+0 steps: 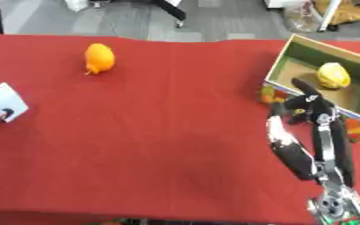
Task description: Pick up the objects with one hand, pass them to the other hand, and then place them into the box on the other side of the table.
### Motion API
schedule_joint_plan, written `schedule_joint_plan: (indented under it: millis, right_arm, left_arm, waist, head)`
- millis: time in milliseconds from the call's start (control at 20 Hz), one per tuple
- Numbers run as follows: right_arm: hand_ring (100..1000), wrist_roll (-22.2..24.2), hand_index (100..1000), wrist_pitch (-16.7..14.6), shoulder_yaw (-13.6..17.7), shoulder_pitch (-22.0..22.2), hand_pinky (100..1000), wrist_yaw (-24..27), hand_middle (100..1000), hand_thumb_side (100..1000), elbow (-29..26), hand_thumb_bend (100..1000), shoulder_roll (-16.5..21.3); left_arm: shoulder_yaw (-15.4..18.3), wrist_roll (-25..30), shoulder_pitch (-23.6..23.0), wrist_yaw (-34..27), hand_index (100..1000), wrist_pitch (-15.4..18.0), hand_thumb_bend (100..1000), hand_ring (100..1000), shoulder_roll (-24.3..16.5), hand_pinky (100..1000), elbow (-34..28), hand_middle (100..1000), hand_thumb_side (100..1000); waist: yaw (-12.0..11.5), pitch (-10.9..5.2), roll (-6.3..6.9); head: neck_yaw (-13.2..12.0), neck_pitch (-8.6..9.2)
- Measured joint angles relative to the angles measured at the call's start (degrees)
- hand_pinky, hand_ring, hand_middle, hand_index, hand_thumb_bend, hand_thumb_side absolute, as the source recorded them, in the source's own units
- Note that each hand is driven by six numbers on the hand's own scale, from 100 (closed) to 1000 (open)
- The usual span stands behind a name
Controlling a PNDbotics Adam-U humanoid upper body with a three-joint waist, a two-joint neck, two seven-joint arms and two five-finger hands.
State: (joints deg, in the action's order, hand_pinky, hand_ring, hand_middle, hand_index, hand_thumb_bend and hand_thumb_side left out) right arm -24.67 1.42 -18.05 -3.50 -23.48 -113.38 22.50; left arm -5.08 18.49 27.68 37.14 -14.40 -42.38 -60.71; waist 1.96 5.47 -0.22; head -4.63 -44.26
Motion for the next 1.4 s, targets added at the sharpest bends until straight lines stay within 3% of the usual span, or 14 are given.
schedule_joint_plan:
  millis: [250,400,650,850,1150,1200,1250,1400]
  right_arm:
    - [642,-0.04,881,0.06,-0.03,-0.06,483,0.10,535,588,0.00,100,0.00]
    - [641,0.26,882,-0.18,-0.35,-0.80,485,0.10,535,550,0.00,100,0.01]
    - [640,2.25,884,-0.94,-1.55,-3.74,490,-0.02,536,485,0.00,100,0.08]
    - [662,5.18,889,-2.01,-3.66,-7.50,491,-0.27,533,426,0.00,100,1.13]
    - [659,10.37,908,-3.94,-7.66,-13.82,484,-0.46,522,373,0.00,100,3.73]
    - [657,11.26,911,-4.17,-8.24,-14.71,482,-0.46,519,361,0.00,100,4.12]
    - [655,12.11,913,-4.39,-8.82,-15.65,481,-0.46,517,374,0.00,100,4.46]
    - [648,14.70,920,-4.76,-10.26,-17.78,476,-0.43,503,403,0.00,100,5.30]
  left_arm:
    - [0.39,-4.07,-0.48,-1.89,619,1.80,198,522,0.00,789,-5.25,491,249]
    - [0.61,-6.76,-0.39,-4.18,598,4.11,128,507,0.34,808,-9.54,473,327]
    - [-1.43,-11.11,0.20,-8.50,586,8.33,100,497,3.94,823,-16.59,464,405]
    - [-5.99,-11.89,0.46,-11.87,593,11.59,100,503,7.62,828,-22.04,470,443]
    - [-14.41,-7.60,0.48,-17.14,597,16.83,100,506,9.32,831,-30.67,473,495]
    - [-15.84,-6.78,0.48,-17.99,598,17.56,223,507,9.32,832,-32.07,470,454]
    - [-17.27,-5.98,0.52,-18.86,599,17.98,100,508,9.30,832,-33.51,475,507]
    - [-21.45,-3.46,1.25,-21.43,603,17.42,108,513,8.83,832,-37.70,479,512]
  waist:
    - [-0.19,0.00,0.00]
    - [-0.45,0.00,-0.01]
    - [-0.59,-0.16,-0.02]
    - [-0.48,-0.18,-0.03]
    - [-0.47,-0.18,-0.03]
    - [-0.51,-0.18,-0.03]
    - [-0.54,-0.18,-0.03]
    - [-0.77,-0.18,-0.03]
  head:
    - [0.23,0.00]
    - [0.53,0.00]
    - [1.27,0.00]
    - [1.86,0.00]
    - [2.34,0.00]
    - [2.41,0.00]
    - [2.44,0.00]
    - [2.57,0.00]
